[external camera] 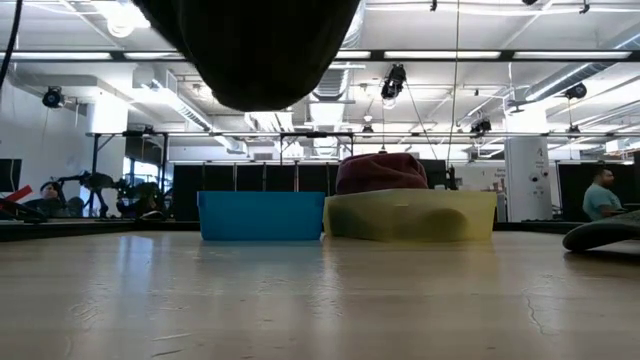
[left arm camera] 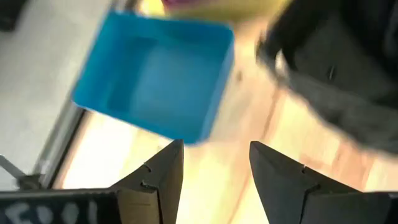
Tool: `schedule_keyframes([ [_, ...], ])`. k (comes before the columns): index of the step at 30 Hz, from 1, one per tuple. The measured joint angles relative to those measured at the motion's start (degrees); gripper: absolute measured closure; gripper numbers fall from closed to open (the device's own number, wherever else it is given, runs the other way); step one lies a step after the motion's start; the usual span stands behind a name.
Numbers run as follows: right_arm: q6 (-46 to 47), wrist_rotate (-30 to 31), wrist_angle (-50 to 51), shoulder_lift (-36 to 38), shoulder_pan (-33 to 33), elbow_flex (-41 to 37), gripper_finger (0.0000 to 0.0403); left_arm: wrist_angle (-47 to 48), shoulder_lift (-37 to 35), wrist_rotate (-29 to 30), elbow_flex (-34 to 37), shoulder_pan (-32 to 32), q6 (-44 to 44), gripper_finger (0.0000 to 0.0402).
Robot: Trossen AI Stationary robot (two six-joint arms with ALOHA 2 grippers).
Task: Pick & Place hat
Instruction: Put the left black cap into the blue bin
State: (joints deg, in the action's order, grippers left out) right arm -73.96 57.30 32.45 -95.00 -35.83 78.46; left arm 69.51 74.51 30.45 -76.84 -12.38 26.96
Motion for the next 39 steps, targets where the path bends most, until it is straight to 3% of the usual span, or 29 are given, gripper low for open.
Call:
schedule_keyframes([
  [3, -0.89, 1.17, 0.02, 0.04, -0.64, 0.0, 0.039, -5.02, -1.27, -4.15, 5.76, 1.5, -2.91, 0.0223],
  [9, -1.03, 1.31, -0.02, 0.15, -1.08, 0.0, 0.039, -26.46, -2.3, -16.15, 13.49, 2.14, -7.43, 0.0223],
  [16, 3.74, 0.69, 0.32, 0.15, -0.62, 0.0, 0.039, -41.41, -1.68, -18.31, 13.4, -1.16, -5.75, 0.0223],
  [24, 4.6, -4.29, -0.35, -0.85, 4.38, -0.26, 0.039, -45.13, 2.06, -17.93, 10.31, -5.01, -2.84, 0.0223],
  [31, -2.5, -4.66, -8.21, -4.66, 7.79, -0.33, 0.039, -44.95, 8.99, -17.49, 8.48, -5.7, -4.41, 0.0223],
  [39, -2.91, -4.9, -9.58, -4.59, 7.73, -0.26, 0.039, -41.49, 10.96, -18.06, 8.64, -5.72, -6.78, 0.0223],
])
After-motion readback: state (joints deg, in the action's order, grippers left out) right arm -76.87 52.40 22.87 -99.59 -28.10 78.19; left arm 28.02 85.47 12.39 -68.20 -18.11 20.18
